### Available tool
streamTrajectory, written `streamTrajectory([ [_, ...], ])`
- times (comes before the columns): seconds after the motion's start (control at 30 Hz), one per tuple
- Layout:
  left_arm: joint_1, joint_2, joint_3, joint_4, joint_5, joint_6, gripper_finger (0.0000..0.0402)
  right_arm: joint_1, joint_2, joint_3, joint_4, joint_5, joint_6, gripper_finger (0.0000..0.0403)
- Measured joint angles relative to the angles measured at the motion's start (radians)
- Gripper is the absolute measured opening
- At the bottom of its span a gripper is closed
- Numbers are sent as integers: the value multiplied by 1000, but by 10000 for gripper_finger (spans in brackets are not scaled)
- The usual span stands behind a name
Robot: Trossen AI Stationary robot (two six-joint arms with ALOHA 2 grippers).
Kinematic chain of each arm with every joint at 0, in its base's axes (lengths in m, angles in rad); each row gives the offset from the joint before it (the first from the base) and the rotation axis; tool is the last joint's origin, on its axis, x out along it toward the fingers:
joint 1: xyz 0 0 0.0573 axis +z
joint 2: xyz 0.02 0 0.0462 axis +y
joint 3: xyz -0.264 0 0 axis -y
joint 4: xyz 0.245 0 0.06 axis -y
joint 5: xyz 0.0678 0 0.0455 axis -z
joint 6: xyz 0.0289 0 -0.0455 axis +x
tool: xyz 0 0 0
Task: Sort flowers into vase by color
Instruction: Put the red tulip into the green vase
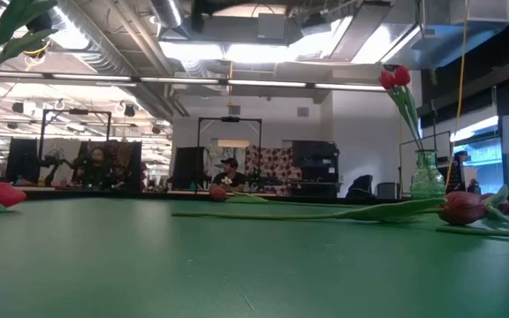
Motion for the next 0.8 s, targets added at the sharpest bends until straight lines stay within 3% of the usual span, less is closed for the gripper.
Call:
streamTrajectory([
  [0.23, 62, 93, 0, 99, 186, 72, 195, 195, 105, 102, -145, -17, 159, 0],
  [0.4, 95, 89, 0, 106, 233, 130, 195, 347, 197, 136, -139, -27, 223, 0],
  [0.8, 73, 87, 0, 90, 250, 203, 195, 644, 442, 159, 193, 52, 261, 0],
])
